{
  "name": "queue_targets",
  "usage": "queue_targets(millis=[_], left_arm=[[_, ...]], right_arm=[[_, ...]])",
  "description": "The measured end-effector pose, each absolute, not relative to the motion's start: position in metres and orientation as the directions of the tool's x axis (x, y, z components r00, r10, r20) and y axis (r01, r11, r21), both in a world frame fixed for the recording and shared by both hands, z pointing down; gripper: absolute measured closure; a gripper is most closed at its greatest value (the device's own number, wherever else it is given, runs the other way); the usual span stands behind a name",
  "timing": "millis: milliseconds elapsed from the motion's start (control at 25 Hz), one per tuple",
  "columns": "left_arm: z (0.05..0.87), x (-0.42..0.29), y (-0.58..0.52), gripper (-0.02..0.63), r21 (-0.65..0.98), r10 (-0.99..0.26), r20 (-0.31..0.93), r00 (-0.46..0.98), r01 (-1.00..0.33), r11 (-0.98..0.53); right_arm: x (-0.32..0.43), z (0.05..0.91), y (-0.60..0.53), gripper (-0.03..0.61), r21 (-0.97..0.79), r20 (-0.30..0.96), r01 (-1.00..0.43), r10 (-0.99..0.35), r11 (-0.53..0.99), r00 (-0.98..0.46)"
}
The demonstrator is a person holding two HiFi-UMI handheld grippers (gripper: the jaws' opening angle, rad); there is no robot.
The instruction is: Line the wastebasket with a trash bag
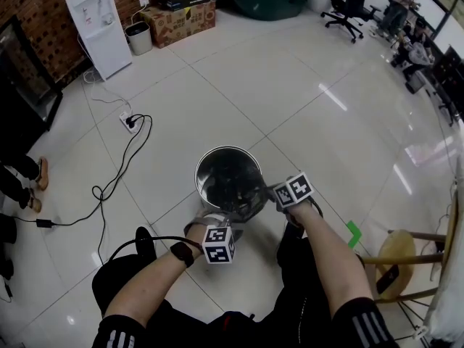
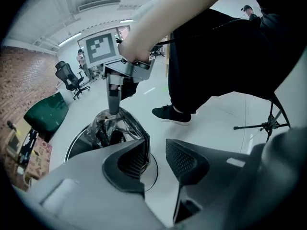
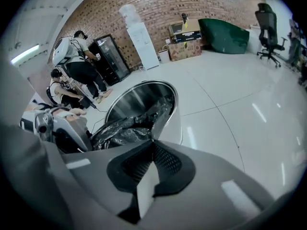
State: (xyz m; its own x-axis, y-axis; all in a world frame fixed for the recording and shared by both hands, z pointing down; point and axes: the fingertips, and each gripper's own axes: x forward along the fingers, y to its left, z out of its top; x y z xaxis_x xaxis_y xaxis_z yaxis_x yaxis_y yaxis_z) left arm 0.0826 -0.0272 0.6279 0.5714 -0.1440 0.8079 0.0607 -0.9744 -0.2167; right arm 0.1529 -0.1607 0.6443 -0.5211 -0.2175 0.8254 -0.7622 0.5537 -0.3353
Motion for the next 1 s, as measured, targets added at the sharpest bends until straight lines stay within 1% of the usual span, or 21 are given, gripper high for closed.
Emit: queue_targets(millis=[200, 320, 480, 640, 720, 800, 920, 960, 1000], left_arm=[[0.635, 0.080, -0.018, 0.484, -0.196, -0.139, 0.818, 0.559, 0.044, -0.980], [0.647, 0.076, -0.010, 0.461, -0.165, -0.126, 0.826, 0.549, 0.022, -0.986], [0.644, 0.062, -0.017, 0.436, -0.139, -0.142, 0.811, 0.568, -0.049, -0.989], [0.634, 0.032, -0.034, 0.432, -0.096, -0.174, 0.796, 0.580, -0.163, -0.982], [0.636, 0.014, -0.043, 0.417, -0.078, -0.187, 0.806, 0.562, -0.211, -0.974], [0.637, -0.004, -0.056, 0.417, -0.084, -0.229, 0.813, 0.535, -0.282, -0.956], [0.625, -0.019, -0.092, 0.417, -0.153, -0.373, 0.779, 0.504, -0.424, -0.893], [0.621, -0.021, -0.103, 0.418, -0.203, -0.416, 0.770, 0.483, -0.433, -0.878], [0.621, -0.021, -0.113, 0.417, -0.264, -0.447, 0.768, 0.458, -0.410, -0.873]], right_arm=[[0.159, 0.669, -0.139, 0.572, -0.314, 0.849, -0.792, -0.218, 0.525, -0.481], [0.159, 0.689, -0.126, 0.572, -0.312, 0.857, -0.810, -0.220, 0.497, -0.466], [0.151, 0.702, -0.123, 0.572, -0.317, 0.850, -0.810, -0.230, 0.494, -0.473], [0.144, 0.702, -0.133, 0.572, -0.303, 0.840, -0.811, -0.262, 0.500, -0.475], [0.143, 0.701, -0.138, 0.572, -0.317, 0.829, -0.817, -0.278, 0.481, -0.485], [0.140, 0.700, -0.142, 0.572, -0.345, 0.812, -0.818, -0.292, 0.460, -0.506], [0.136, 0.700, -0.144, 0.571, -0.366, 0.795, -0.817, -0.307, 0.446, -0.524], [0.136, 0.701, -0.143, 0.571, -0.367, 0.793, -0.817, -0.308, 0.445, -0.525], [0.136, 0.701, -0.143, 0.571, -0.370, 0.792, -0.817, -0.308, 0.443, -0.526]])
